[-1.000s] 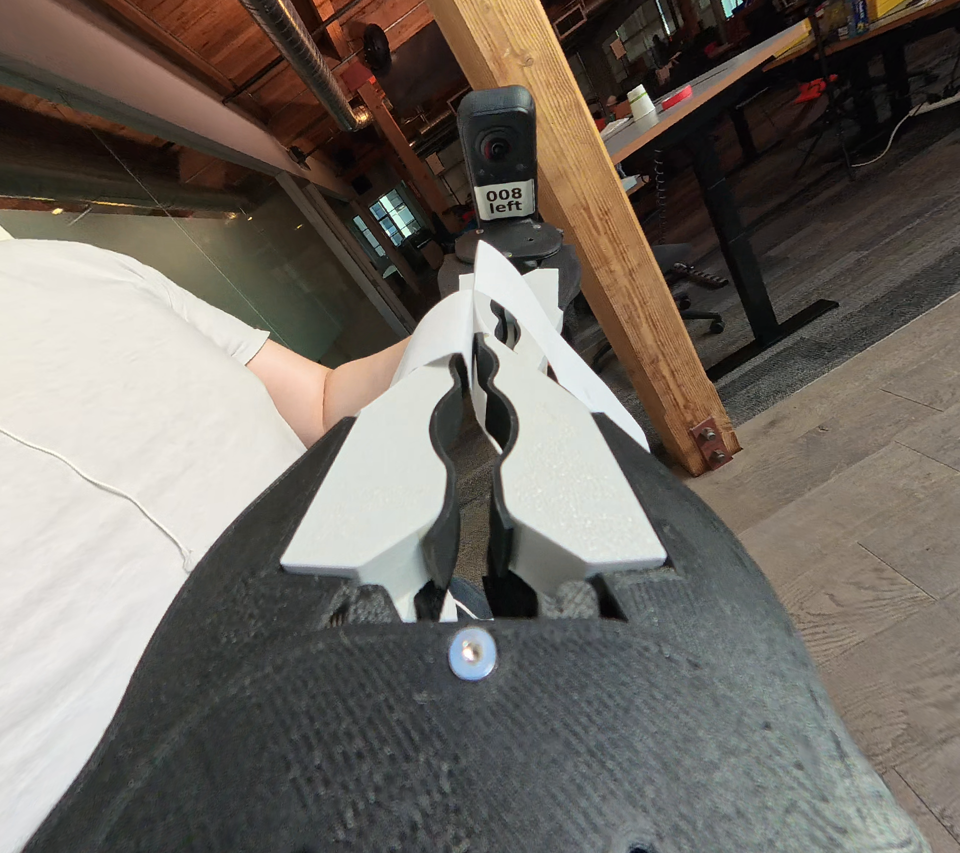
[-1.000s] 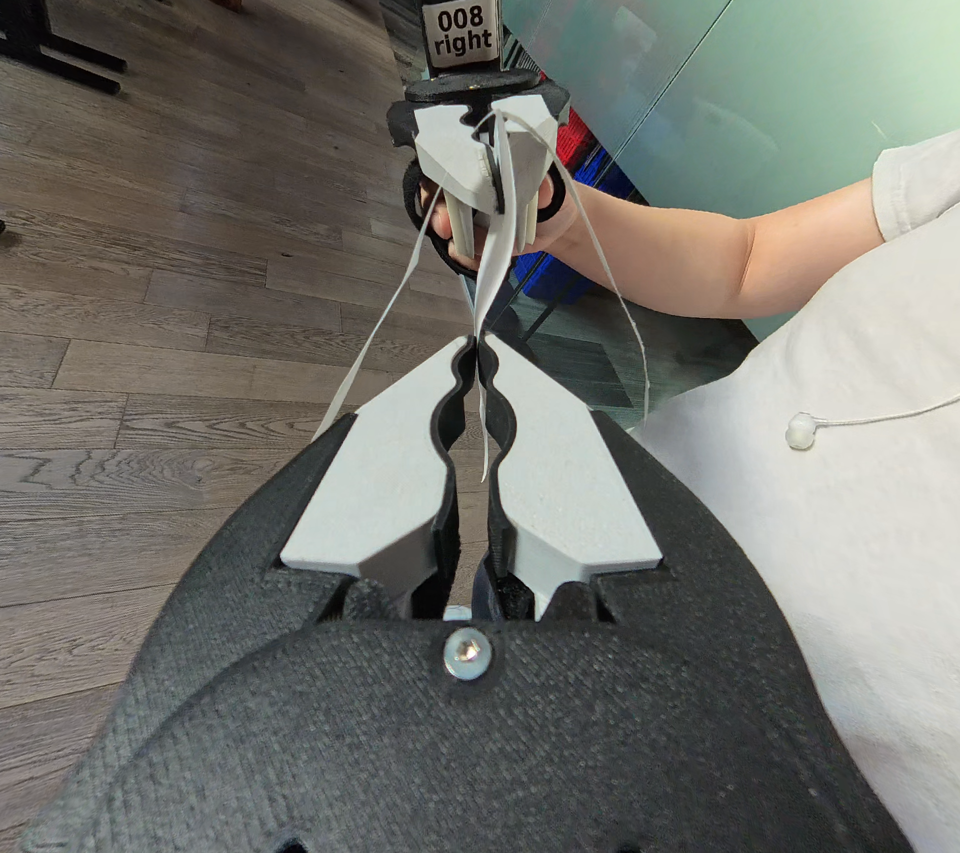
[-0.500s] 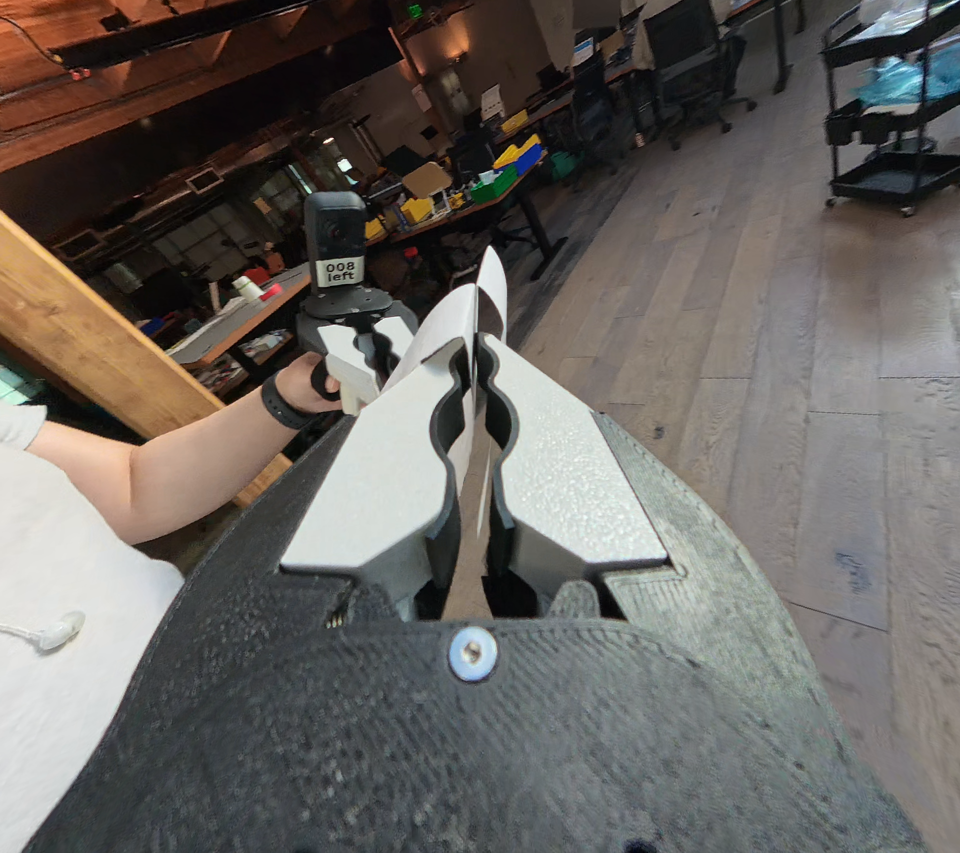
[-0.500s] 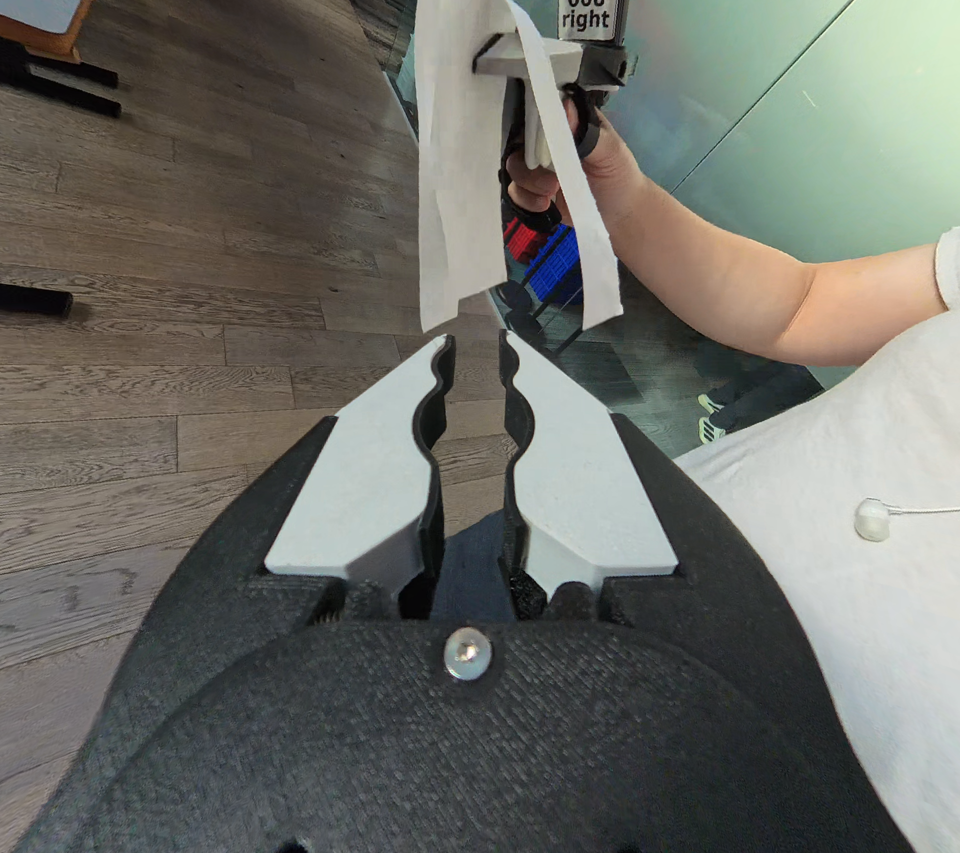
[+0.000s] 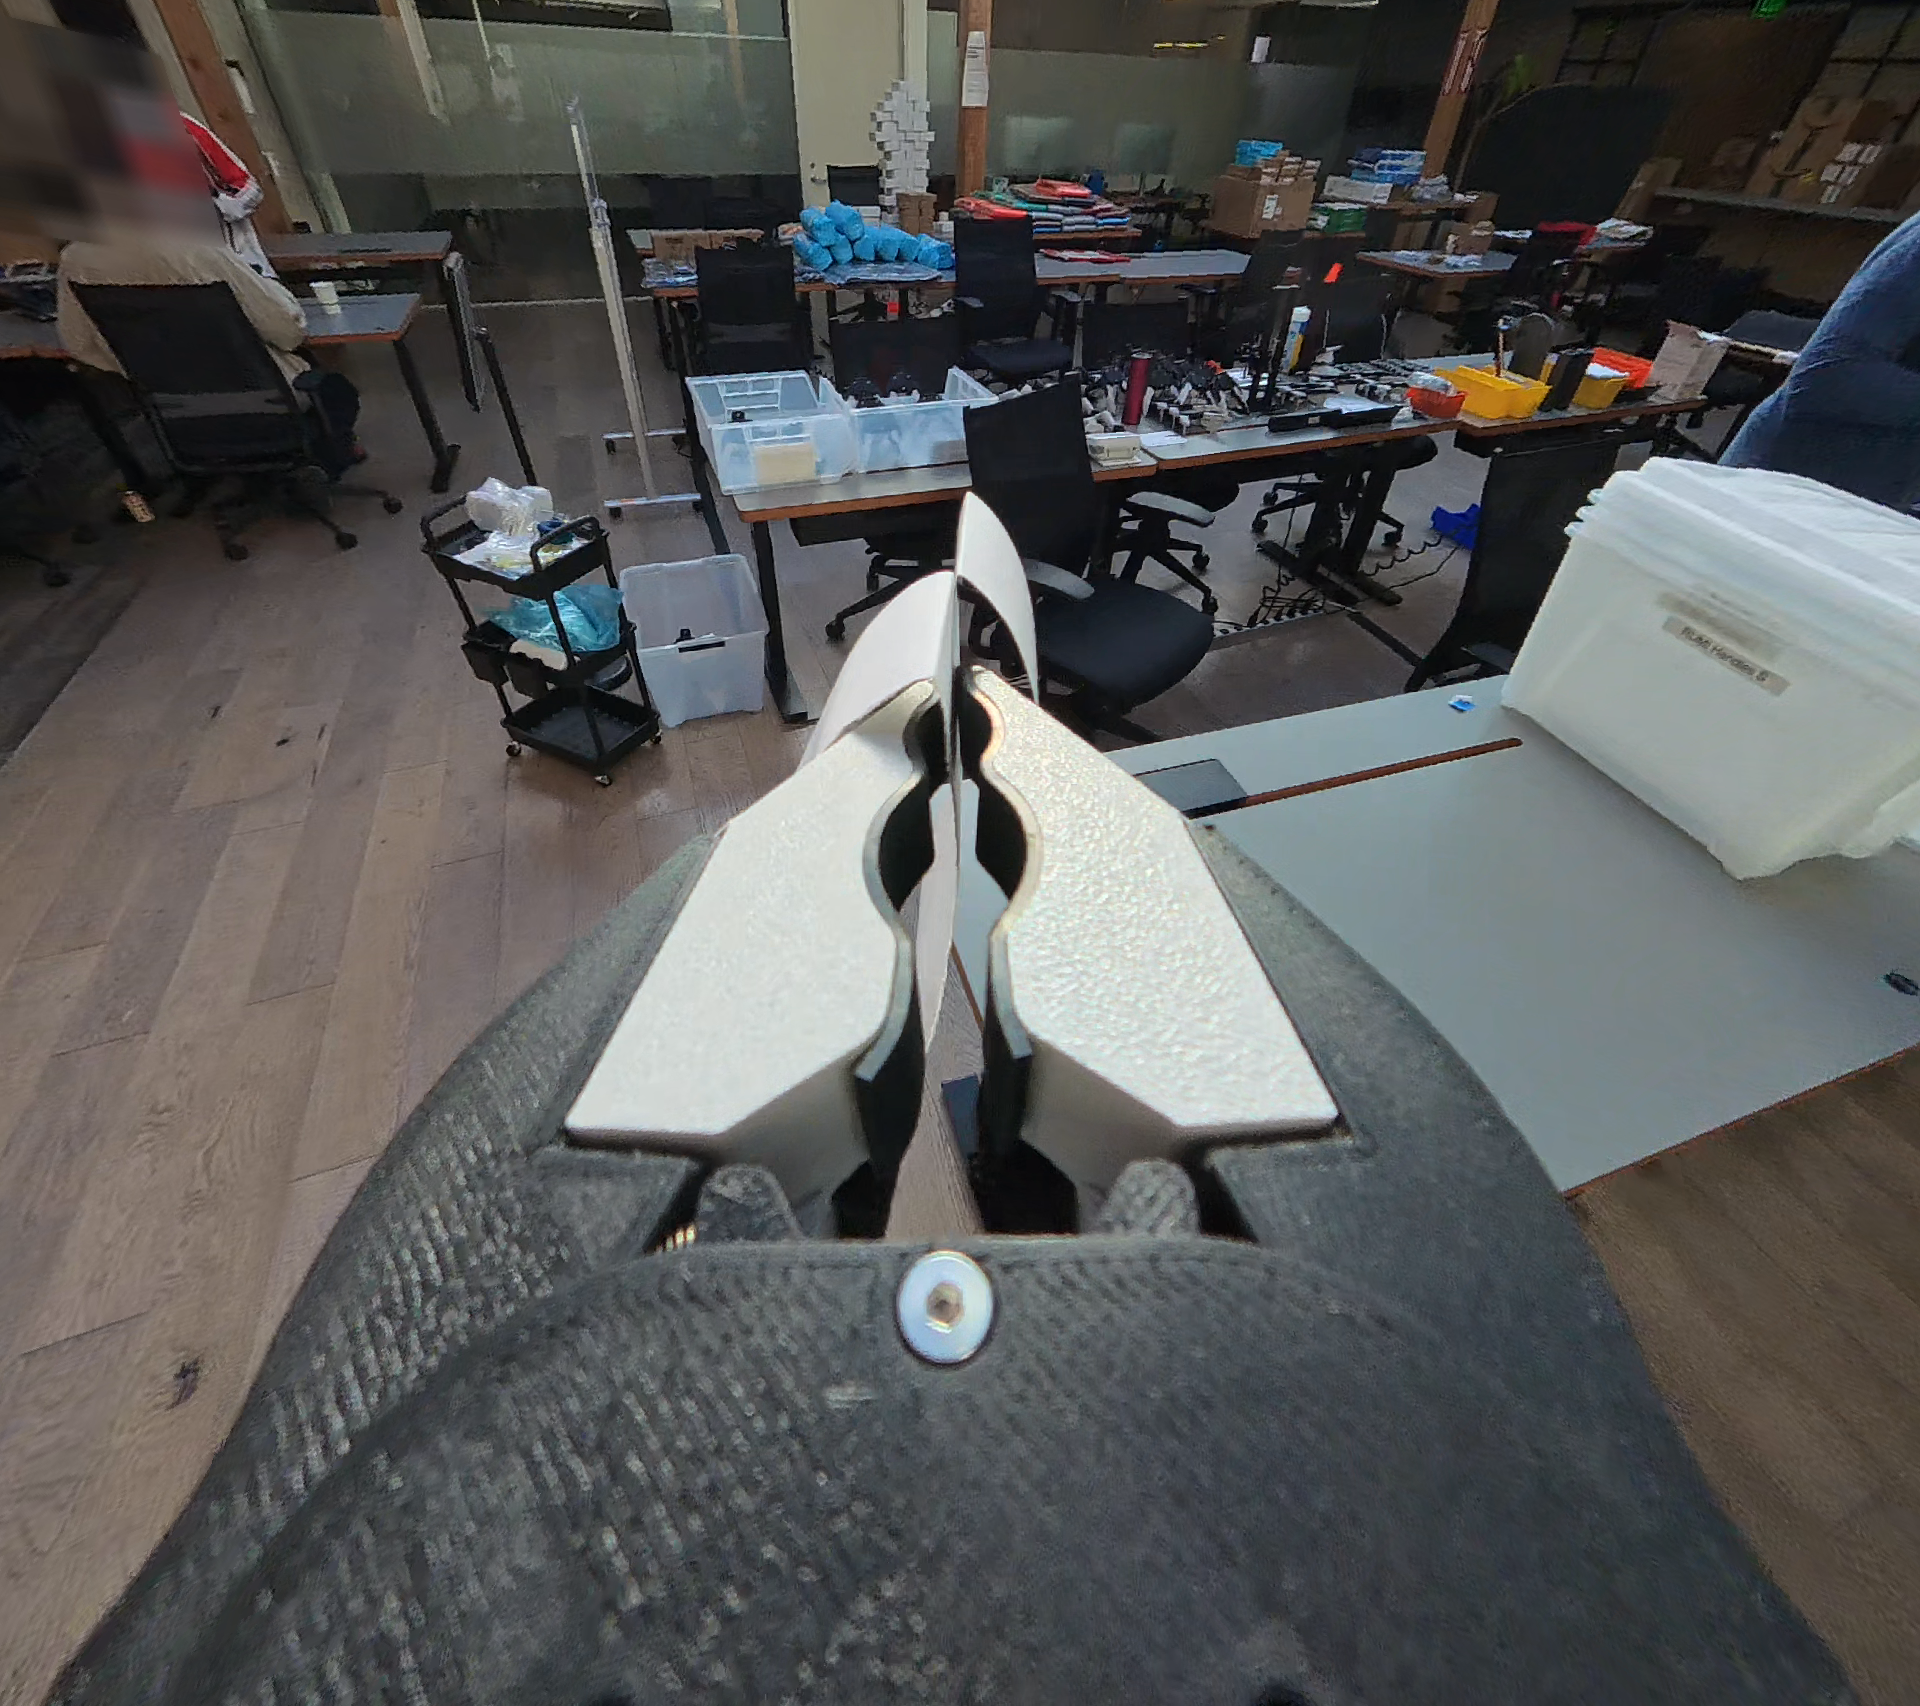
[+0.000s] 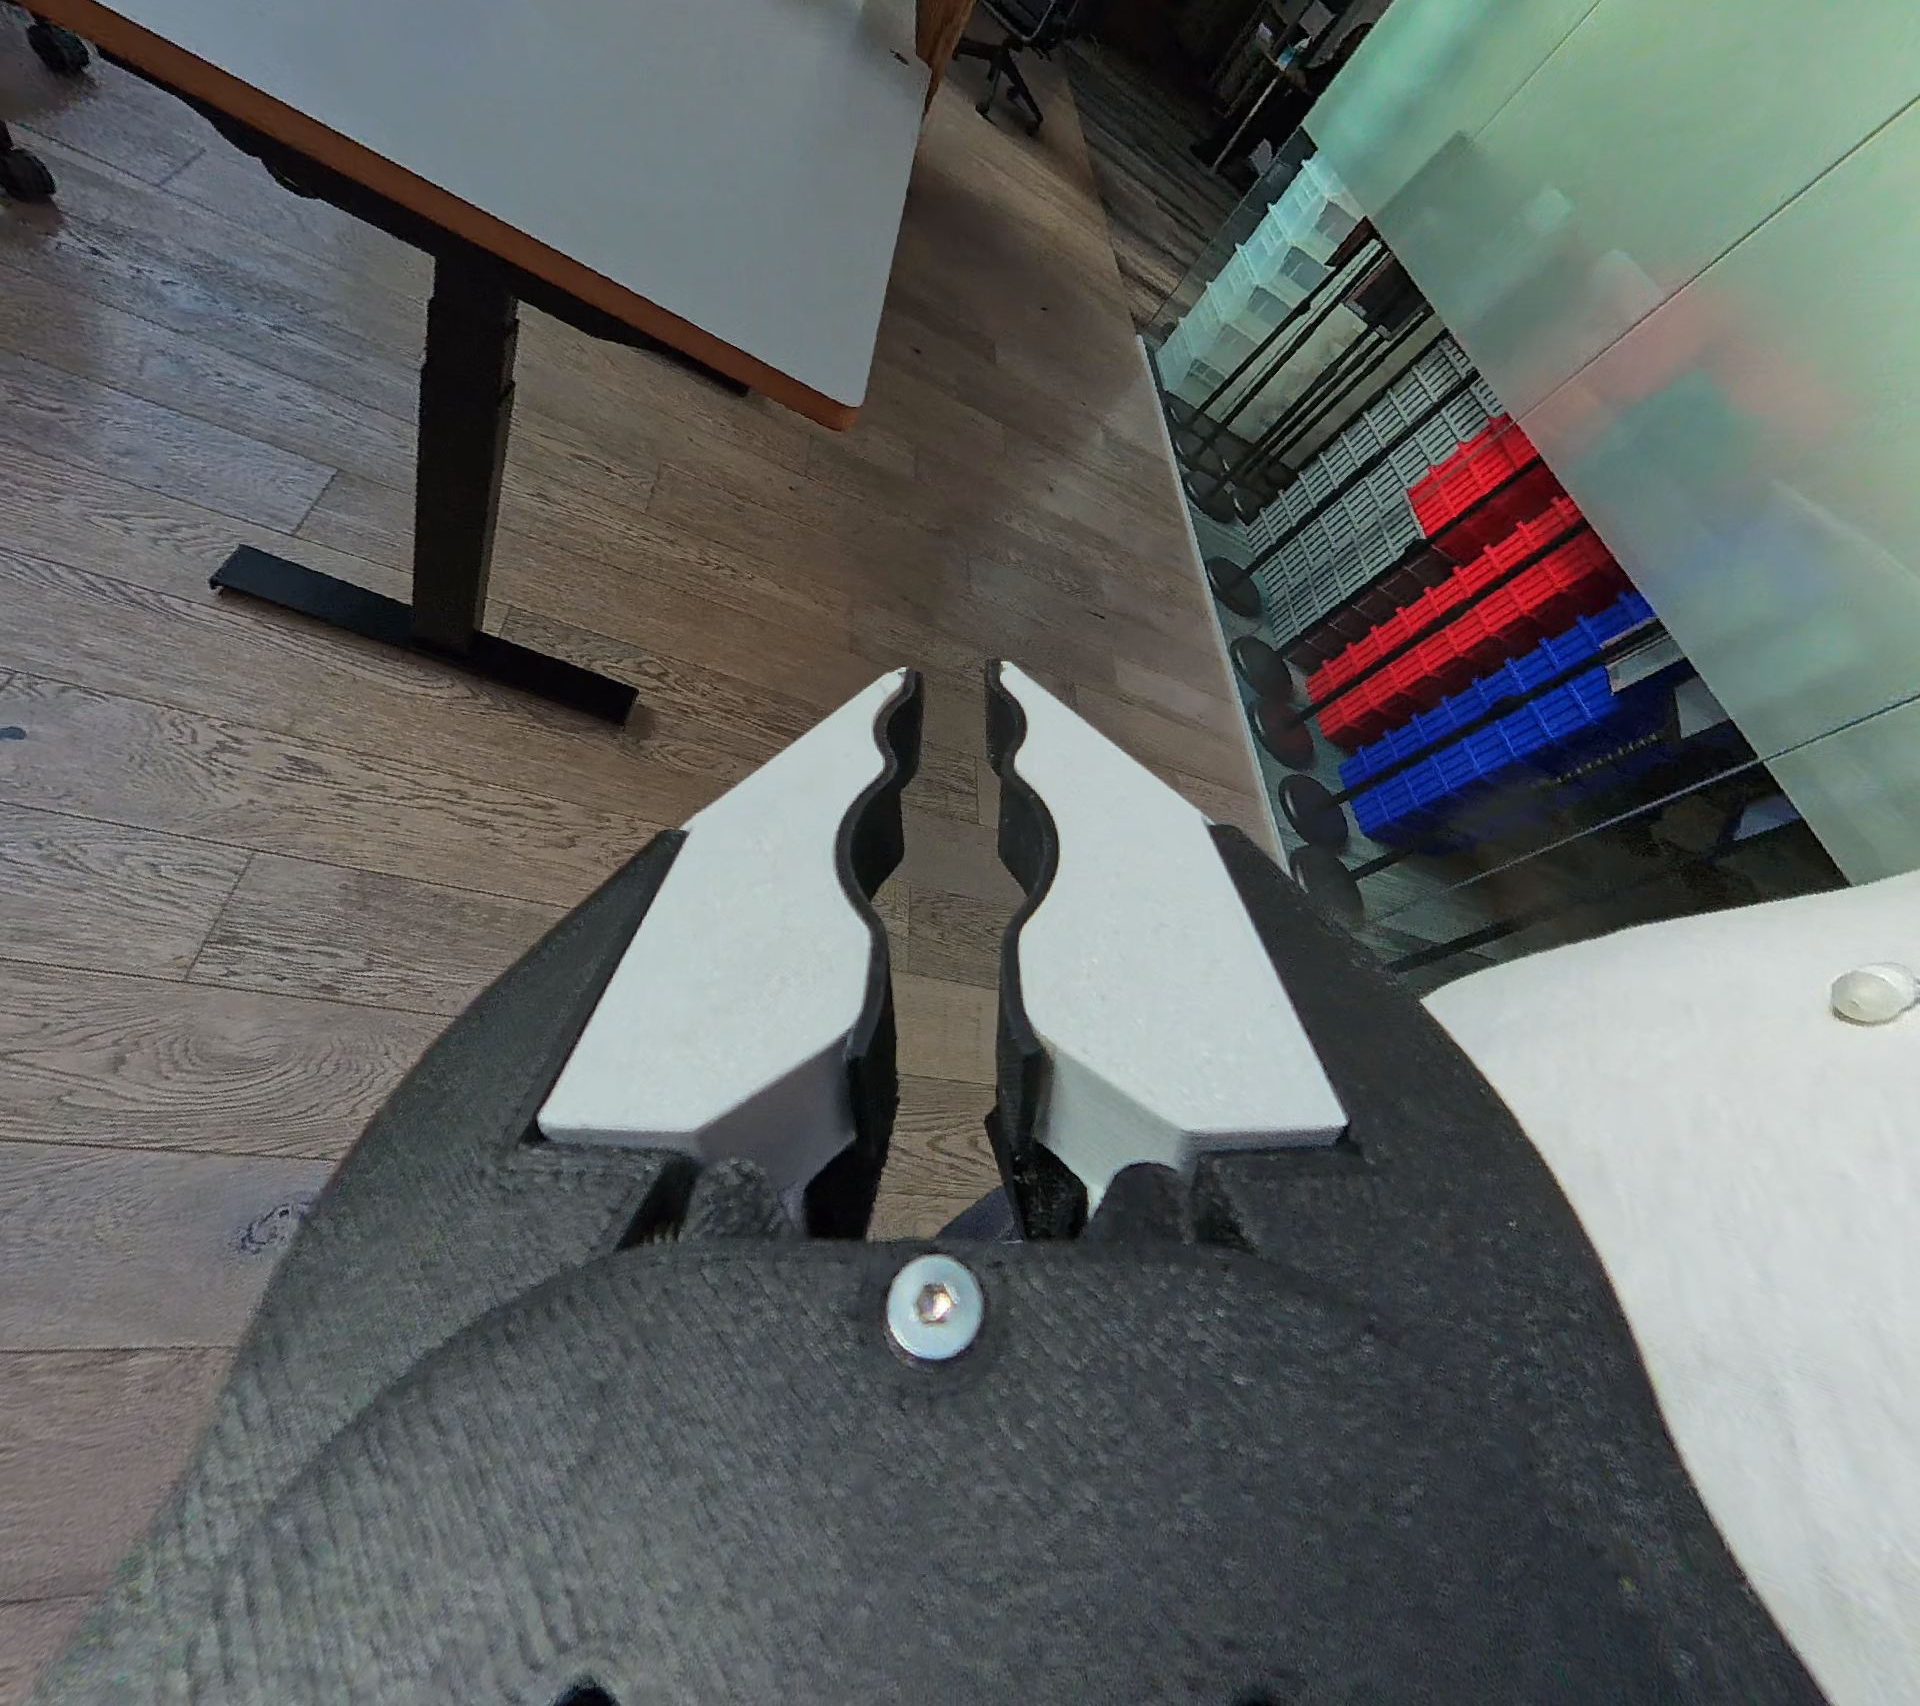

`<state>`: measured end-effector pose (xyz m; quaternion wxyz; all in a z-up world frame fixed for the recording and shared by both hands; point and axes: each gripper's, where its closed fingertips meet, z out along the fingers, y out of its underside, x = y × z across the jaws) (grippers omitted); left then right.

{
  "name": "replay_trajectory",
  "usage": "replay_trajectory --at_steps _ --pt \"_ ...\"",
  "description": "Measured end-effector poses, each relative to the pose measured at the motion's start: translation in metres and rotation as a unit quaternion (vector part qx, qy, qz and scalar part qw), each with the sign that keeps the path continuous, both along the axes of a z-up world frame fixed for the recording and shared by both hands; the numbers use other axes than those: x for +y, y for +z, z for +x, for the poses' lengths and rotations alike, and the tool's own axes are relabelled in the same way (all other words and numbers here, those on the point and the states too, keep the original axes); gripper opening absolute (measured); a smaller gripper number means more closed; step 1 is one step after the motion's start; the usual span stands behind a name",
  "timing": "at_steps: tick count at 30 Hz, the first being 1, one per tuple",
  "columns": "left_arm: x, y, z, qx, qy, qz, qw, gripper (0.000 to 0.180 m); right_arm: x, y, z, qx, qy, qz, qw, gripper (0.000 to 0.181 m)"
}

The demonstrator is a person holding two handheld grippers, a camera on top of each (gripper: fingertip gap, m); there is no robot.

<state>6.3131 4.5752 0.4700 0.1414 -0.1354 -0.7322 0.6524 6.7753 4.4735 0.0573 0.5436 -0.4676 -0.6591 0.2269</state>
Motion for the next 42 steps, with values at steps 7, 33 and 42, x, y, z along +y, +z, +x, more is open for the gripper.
replay_trajectory --at_steps 7,33,42 --pt "-0.079 0.134 -0.123 0.071 -0.134 -0.024 0.988 0.000 -0.139 -0.006 -0.101 0.009 -0.026 0.005 1.000 0.008" --pt "-0.247 0.108 -0.451 0.023 -0.167 0.148 0.974 0.047 -0.399 0.017 -0.504 -0.008 -0.164 0.067 0.984 0.007" --pt "-0.256 -0.091 -0.405 -0.055 -0.128 0.186 0.973 0.052 -0.414 -0.018 -0.535 -0.059 -0.301 0.074 0.949 0.007"
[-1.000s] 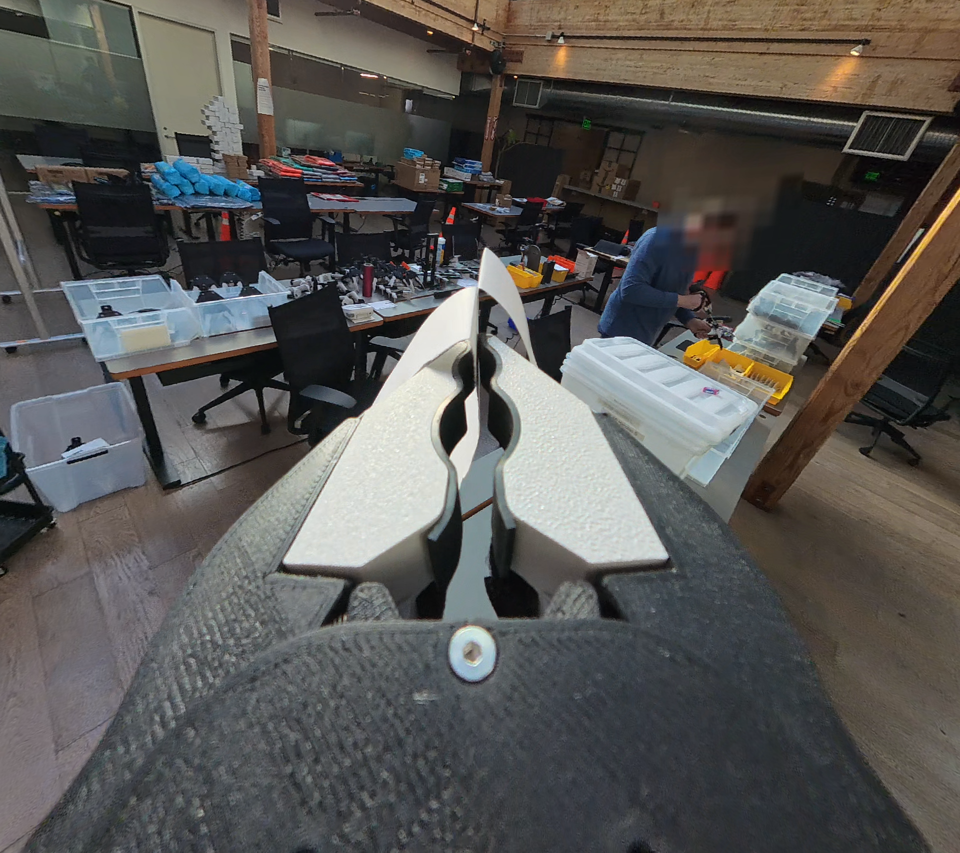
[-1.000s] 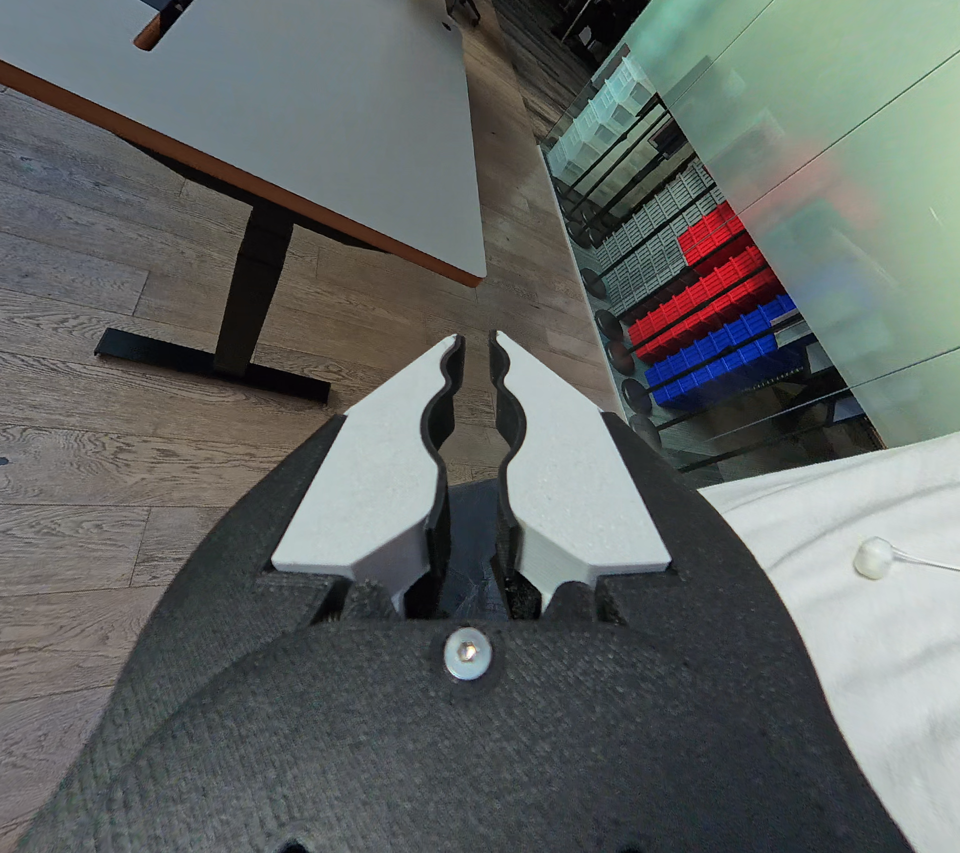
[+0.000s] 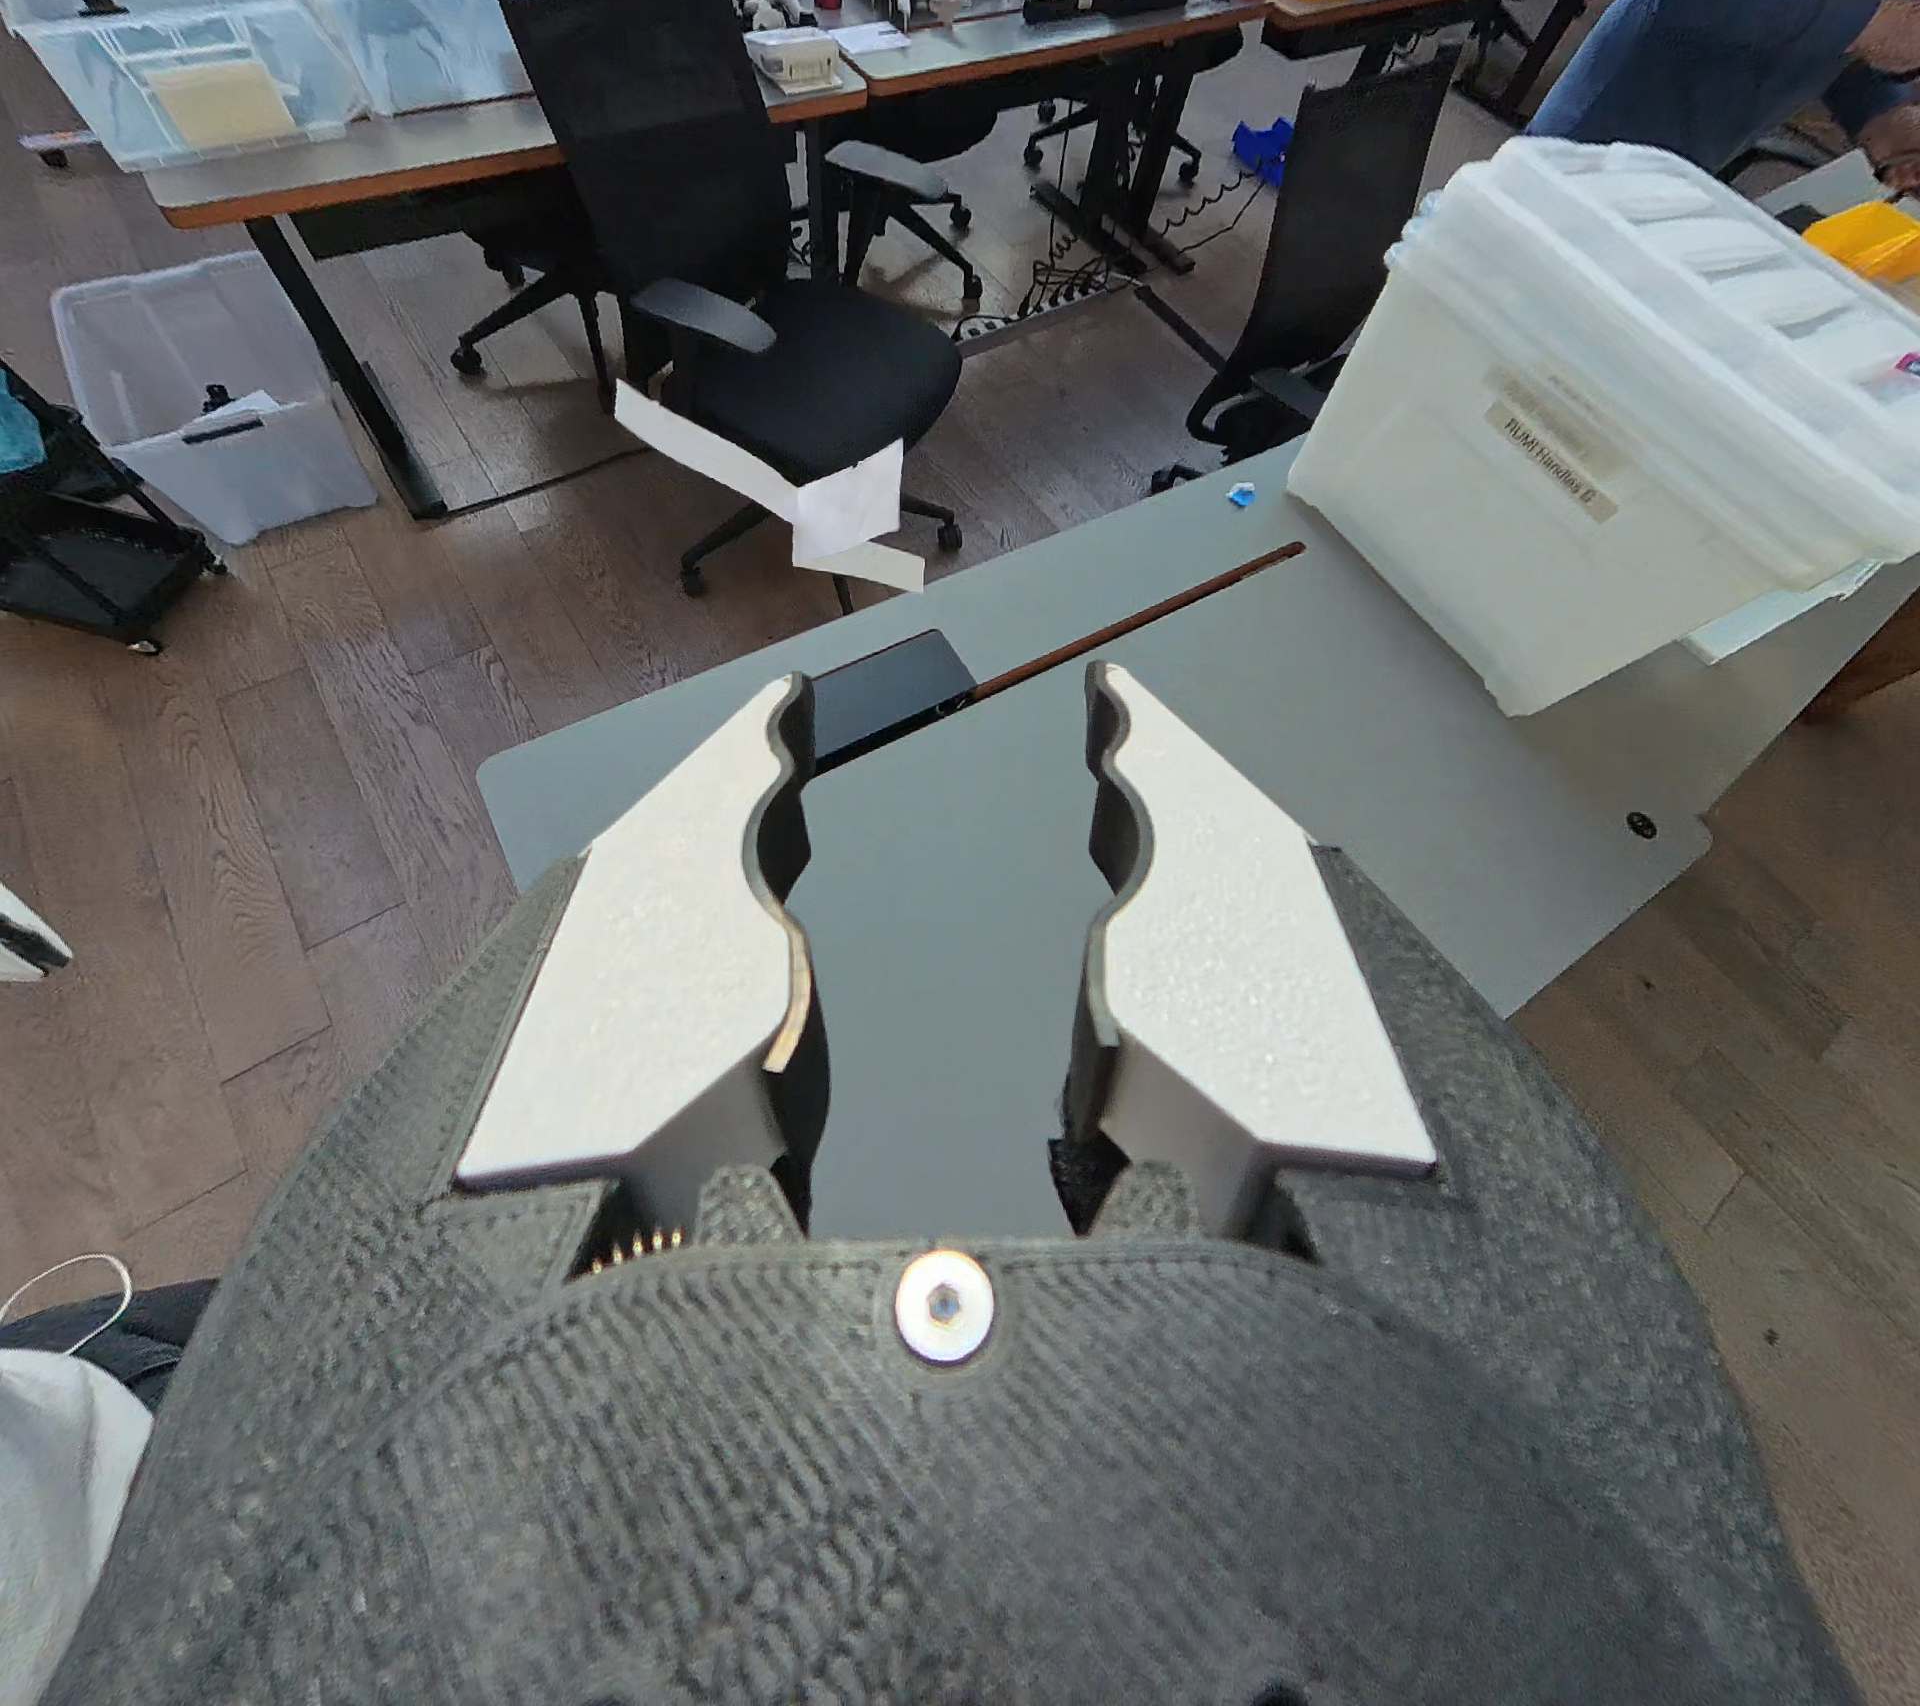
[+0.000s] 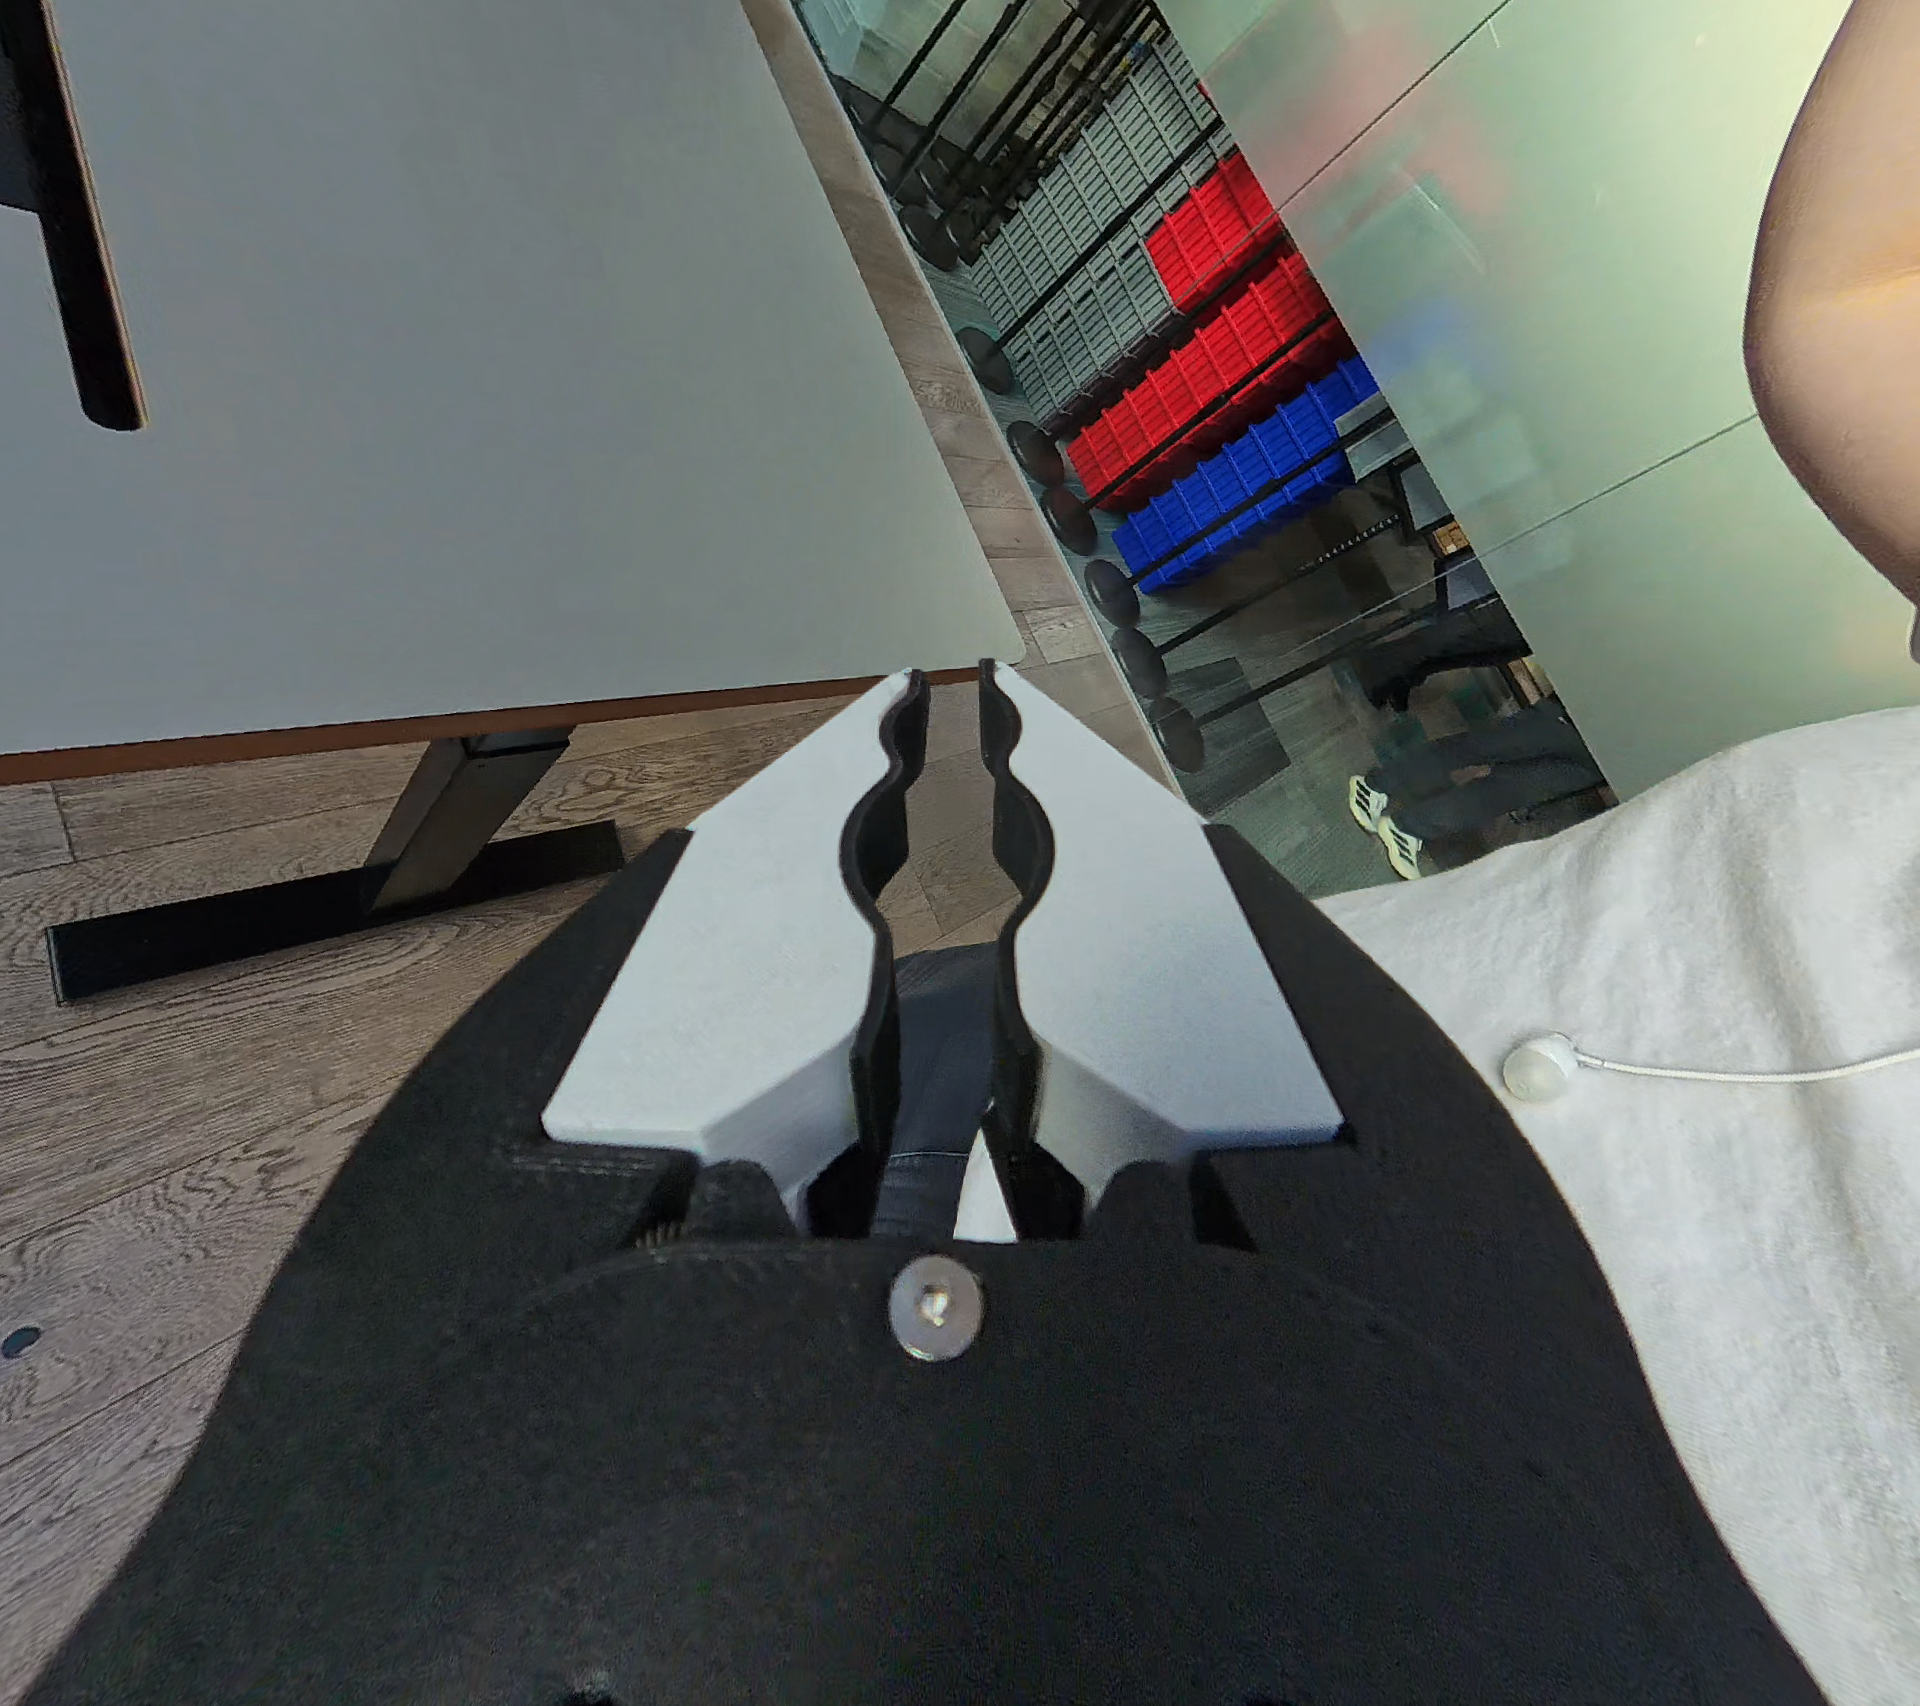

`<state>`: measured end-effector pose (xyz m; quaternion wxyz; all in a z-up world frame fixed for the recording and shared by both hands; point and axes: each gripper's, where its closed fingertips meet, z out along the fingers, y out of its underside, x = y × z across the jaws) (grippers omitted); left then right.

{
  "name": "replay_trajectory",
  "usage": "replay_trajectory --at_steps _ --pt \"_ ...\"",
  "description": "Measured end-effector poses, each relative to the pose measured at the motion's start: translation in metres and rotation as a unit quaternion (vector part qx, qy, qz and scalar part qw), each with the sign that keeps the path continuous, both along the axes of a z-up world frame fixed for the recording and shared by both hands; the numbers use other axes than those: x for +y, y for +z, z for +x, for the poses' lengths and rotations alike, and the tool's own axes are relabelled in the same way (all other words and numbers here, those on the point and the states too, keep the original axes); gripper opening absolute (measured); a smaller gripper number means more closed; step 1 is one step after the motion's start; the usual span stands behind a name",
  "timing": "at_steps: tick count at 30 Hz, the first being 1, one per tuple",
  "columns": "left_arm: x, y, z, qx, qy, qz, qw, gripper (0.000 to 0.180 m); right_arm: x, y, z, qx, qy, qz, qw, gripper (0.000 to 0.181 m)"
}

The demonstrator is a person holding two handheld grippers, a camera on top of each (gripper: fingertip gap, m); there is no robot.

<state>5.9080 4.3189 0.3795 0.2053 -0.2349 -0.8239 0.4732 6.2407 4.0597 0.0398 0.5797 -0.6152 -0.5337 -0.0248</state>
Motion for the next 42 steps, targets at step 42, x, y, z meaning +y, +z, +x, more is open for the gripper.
replay_trajectory --at_steps 42 --pt "-0.666 -1.021 0.319 -0.363 0.319 0.287 0.827 0.054 -0.577 -0.442 0.040 -0.180 0.150 -0.056 0.970 0.022"
